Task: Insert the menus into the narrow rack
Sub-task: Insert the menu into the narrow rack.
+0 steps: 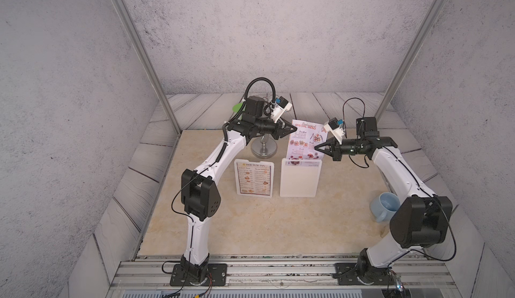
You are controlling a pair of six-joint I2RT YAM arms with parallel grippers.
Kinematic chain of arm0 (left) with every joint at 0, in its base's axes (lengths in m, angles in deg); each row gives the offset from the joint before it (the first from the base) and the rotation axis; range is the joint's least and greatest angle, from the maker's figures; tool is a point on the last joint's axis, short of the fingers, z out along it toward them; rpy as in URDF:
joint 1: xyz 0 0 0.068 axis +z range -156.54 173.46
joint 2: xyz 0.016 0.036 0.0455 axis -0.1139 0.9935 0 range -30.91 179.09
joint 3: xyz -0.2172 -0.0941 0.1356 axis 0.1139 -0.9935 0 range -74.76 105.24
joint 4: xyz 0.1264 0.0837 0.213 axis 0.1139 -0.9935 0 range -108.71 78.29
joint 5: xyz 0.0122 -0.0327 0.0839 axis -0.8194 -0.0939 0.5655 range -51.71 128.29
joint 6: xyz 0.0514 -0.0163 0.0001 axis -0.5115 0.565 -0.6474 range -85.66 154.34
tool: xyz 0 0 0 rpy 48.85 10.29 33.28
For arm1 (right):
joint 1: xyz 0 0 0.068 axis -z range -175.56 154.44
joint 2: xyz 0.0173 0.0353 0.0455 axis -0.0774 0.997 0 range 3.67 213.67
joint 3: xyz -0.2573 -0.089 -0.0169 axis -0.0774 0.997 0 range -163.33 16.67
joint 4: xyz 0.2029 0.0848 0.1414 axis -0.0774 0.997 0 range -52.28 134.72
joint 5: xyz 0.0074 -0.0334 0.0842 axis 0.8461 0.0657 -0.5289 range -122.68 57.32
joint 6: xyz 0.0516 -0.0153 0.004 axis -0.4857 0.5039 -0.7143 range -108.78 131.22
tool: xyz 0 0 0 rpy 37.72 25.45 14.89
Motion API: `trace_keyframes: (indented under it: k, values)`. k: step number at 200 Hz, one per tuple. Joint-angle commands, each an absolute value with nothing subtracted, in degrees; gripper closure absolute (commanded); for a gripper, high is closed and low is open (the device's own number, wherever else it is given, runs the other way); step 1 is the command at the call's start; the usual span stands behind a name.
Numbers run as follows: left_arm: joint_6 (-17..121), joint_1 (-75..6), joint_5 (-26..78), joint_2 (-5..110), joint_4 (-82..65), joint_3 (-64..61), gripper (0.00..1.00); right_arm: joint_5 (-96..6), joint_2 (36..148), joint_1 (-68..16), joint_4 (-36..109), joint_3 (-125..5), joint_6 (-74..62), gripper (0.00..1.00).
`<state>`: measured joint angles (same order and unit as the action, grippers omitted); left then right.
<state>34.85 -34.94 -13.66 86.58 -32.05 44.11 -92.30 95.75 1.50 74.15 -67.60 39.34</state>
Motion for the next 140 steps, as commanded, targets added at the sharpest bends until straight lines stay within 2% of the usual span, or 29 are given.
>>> trace_keyframes:
  k: [1,36,70,109,140]
  values:
    - [34.8,-35.2,-14.6,86.5,-31.1,45.0,0.88,-92.0,96.4,1.3,74.9,-66.9,40.0,1.00]
    - [34.6,-35.2,-14.4,86.1,-30.7,44.0,1.00,-91.8,96.3,1.3,75.0,-66.9,39.8,0.94]
    - [34.2,-35.2,-13.7,85.3,-30.6,43.0,1.00,-91.6,96.1,1.3,74.1,-66.6,39.2,0.85]
    - [34.1,-35.1,-13.1,83.8,-29.1,40.3,1.00,-91.4,95.7,1.4,72.8,-66.2,38.2,0.82]
    - [33.9,-35.1,-12.2,82.1,-27.2,37.2,1.00,-90.9,95.0,1.3,68.7,-65.0,34.7,0.74]
